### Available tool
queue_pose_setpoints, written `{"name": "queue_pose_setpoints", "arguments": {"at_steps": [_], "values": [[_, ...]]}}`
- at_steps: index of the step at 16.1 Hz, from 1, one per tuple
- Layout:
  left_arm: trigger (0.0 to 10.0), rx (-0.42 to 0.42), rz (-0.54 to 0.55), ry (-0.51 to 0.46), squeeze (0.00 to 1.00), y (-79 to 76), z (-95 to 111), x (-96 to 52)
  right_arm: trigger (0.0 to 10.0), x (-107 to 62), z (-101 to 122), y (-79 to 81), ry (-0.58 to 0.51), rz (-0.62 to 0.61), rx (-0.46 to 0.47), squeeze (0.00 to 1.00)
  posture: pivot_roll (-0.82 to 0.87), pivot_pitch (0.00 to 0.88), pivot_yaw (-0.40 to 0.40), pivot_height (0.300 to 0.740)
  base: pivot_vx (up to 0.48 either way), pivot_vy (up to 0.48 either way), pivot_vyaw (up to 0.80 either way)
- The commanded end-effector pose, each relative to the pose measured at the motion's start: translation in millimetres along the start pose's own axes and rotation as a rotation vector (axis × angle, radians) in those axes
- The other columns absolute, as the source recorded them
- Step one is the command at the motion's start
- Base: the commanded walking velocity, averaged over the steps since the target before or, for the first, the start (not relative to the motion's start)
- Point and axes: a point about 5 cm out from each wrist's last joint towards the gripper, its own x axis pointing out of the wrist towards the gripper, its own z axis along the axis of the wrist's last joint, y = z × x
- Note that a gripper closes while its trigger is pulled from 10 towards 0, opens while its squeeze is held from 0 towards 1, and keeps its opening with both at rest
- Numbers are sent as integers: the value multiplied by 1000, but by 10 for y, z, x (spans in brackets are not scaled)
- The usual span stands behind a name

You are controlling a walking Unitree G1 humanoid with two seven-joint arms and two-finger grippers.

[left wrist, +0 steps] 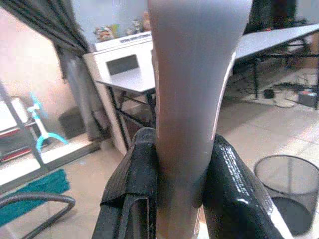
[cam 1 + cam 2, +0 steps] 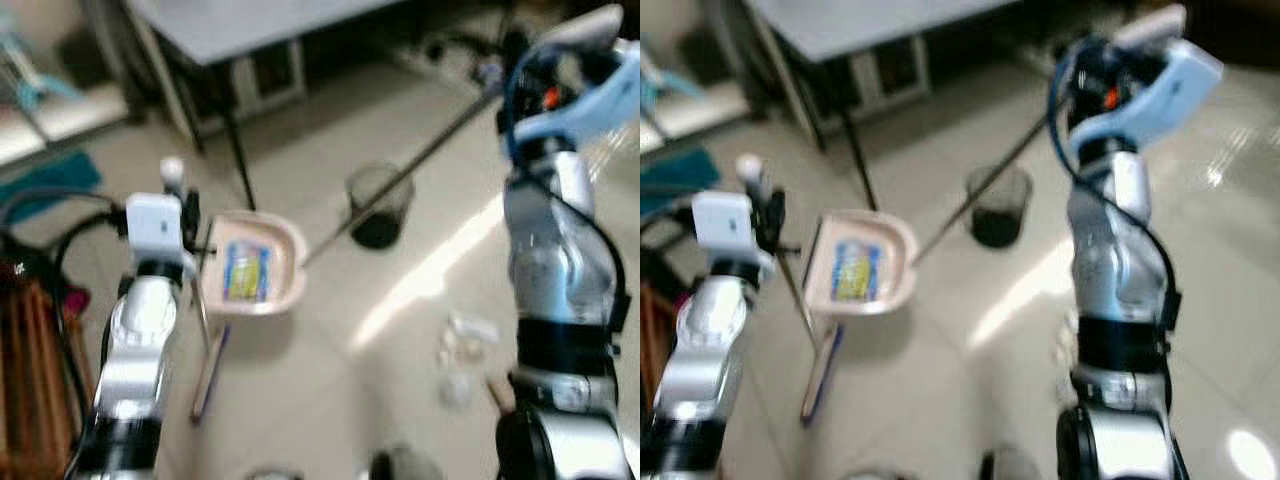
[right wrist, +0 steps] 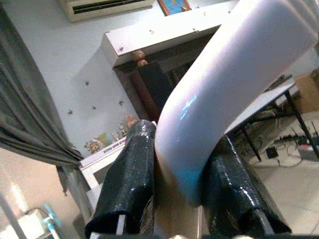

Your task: Sweep floor

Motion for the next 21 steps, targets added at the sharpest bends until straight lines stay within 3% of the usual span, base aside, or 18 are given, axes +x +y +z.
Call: {"name": "queue_pose_setpoints", "arguments": {"at_steps": [1, 6, 14, 21], "values": [[10000, 8, -4, -43, 0, 1, 97, 28, 10000, 39, 178, 21, -91, 4, -3, 0, -8, 70, 54, 740, 394, 0, 0], [10000, 8, -16, -42, 0, -30, 90, 33, 10000, 11, 238, -40, -135, -32, -23, 0, -12, 69, 58, 740, 395, 0, 0], [10000, 7, -29, -37, 0, -58, 78, 33, 10000, -2, 302, -121, -173, -71, -29, 0, -14, 67, 60, 740, 395, 0, -800], [10000, 10, -47, -37, 0, -82, 53, 23, 10000, -36, 283, -215, -189, -120, -40, 0, -21, 51, 61, 740, 396, 0, 0]]}}
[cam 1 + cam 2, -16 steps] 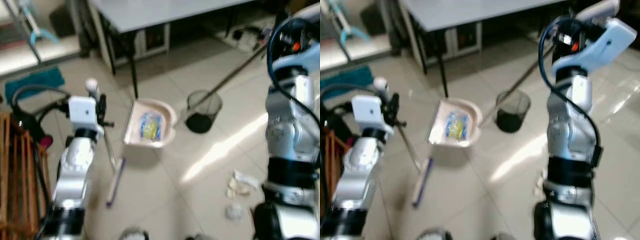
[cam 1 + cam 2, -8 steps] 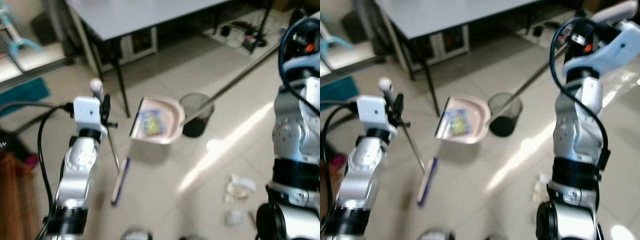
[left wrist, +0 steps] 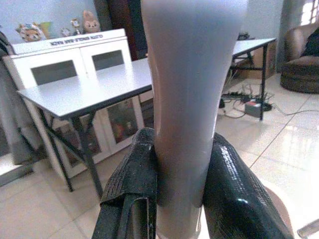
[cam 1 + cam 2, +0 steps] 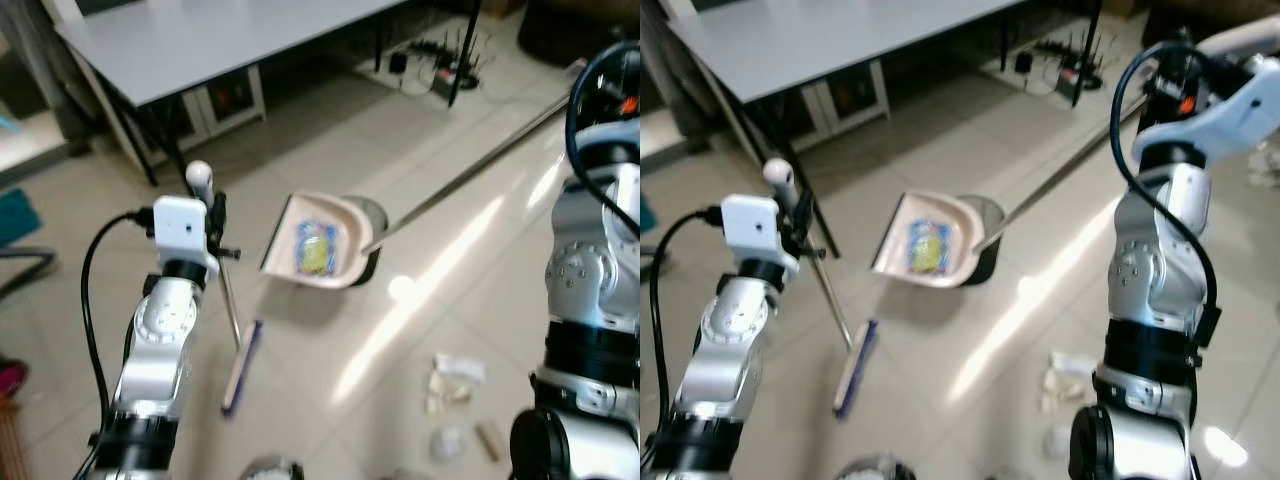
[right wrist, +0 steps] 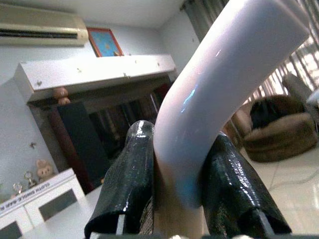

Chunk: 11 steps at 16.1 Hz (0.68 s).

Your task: Sweep floor

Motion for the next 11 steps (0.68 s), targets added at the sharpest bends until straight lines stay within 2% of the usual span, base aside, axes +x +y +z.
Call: {"name": "queue_pose_setpoints", "arguments": {"at_steps": [1, 11], "values": [[10000, 38, 26, -24, 0, 101, 45, -5, 10000, 15, 81, 131, -50, 37, 56, 0, -22, 48, 60, 740, 394, 0, 0], [10000, 31, 56, -20, 0, 144, 22, -25, 10000, 39, 51, 149, -42, 57, 47, 0, -20, 44, 45, 740, 396, 0, 0]]}}
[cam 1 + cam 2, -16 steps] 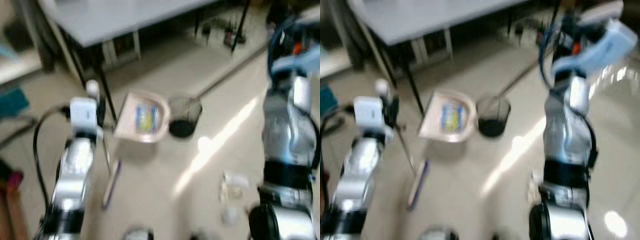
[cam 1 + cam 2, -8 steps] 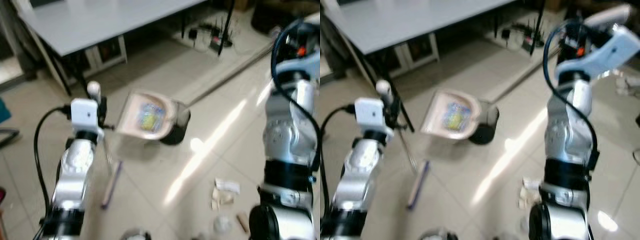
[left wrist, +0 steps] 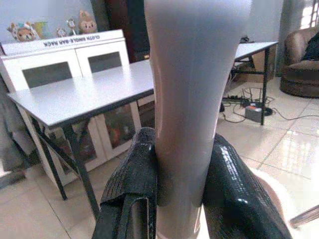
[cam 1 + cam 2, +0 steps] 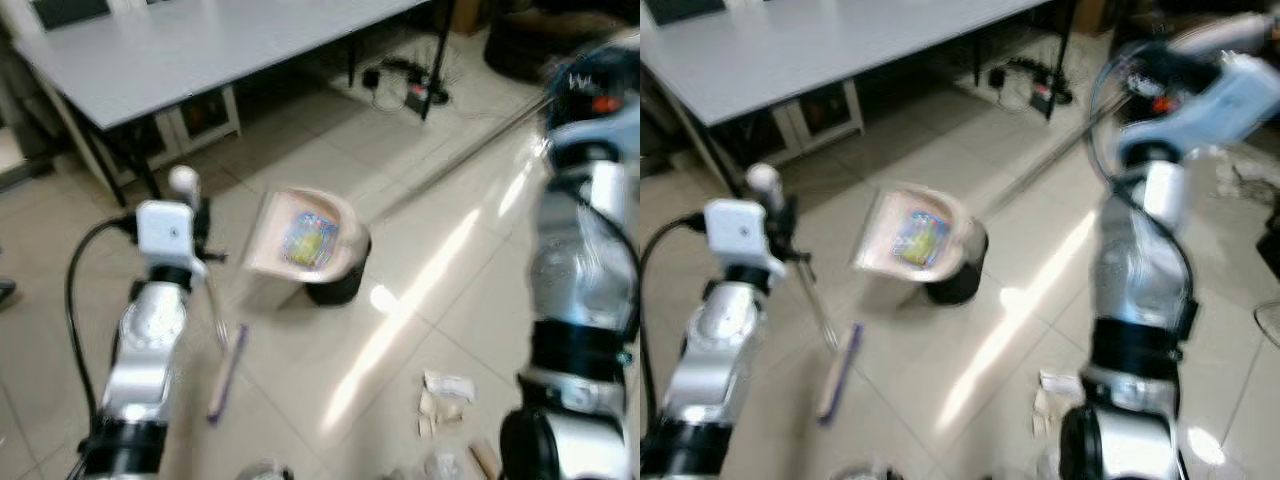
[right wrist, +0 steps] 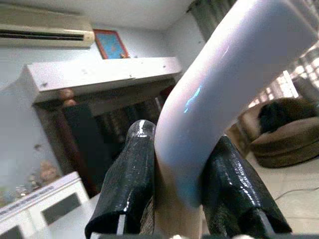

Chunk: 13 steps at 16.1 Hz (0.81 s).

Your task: Sweep floor

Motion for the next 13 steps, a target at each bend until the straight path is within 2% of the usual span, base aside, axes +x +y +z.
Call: {"name": "queue_pose_setpoints", "arguments": {"at_steps": [1, 5, 6, 10, 13], "values": [[10000, 9, 0, -44, 0, -18, 81, 23, 10000, 42, 150, -17, -72, -3, 7, 0, -20, 44, 45, 740, 398, 0, 0], [10000, 8, -5, -43, 0, -33, 76, 14, 10000, 34, 157, -13, -86, 11, -64, 0, -23, 48, 41, 740, 397, 0, 0], [10000, 9, -8, -42, 0, -37, 76, 12, 10000, 31, 150, -8, -84, 13, -64, 0, -22, 51, 39, 740, 405, 0, 0], [10000, 9, -9, -45, 0, -50, 84, 3, 10000, 21, 111, -1, -65, 17, -63, 0, -19, 55, 37, 740, 410, 0, -533], [10000, 13, -11, -45, 0, -46, 84, 7, 10000, 18, 99, 4, -67, 16, -66, 0, -19, 57, 38, 740, 409, 0, 0]]}}
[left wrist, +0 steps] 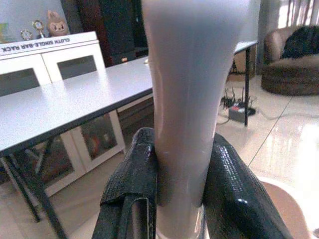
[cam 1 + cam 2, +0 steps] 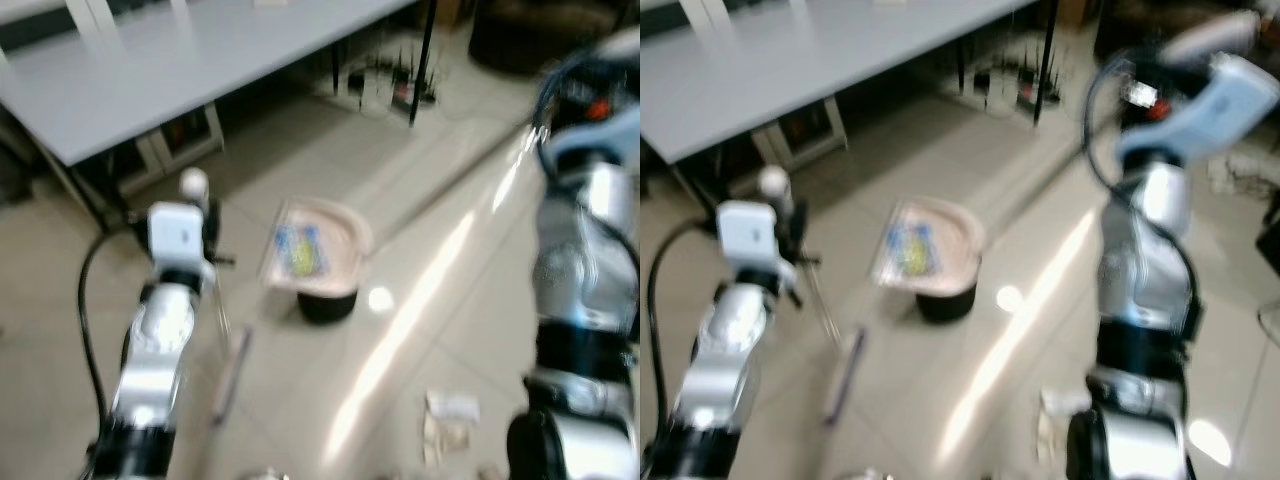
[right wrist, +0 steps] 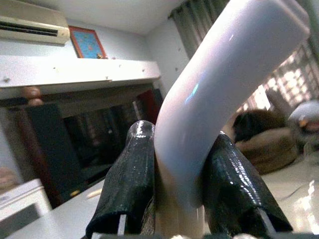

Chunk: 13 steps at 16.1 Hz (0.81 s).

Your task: Sweep floor

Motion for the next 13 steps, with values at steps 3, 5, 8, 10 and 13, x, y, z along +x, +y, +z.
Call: {"name": "queue_pose_setpoints", "arguments": {"at_steps": [3, 5, 8, 10, 13], "values": [[10000, 39, 25, -43, 0, 99, 96, 21, 10000, 9, 76, 128, -50, 33, 52, 0, -16, 58, 38, 740, 410, 0, 0], [10000, 41, 27, -43, 0, 102, 98, 24, 10000, 3, 68, 127, -48, 32, 51, 0, -14, 58, 36, 740, 411, 0, 0], [10000, 45, 33, -46, 0, 120, 103, 24, 10000, -11, 51, 136, -44, 29, 51, 0, -14, 57, 21, 740, 409, 0, 0], [10000, 45, 38, -45, 0, 123, 94, 11, 10000, -21, 47, 138, -40, 29, 53, 0, -17, 58, 13, 740, 405, 0, 0], [10000, 42, 44, -40, 0, 114, 75, -17, 10000, -58, 43, 129, -34, 24, 58, 0, -18, 61, 11, 740, 405, 0, 0]]}}
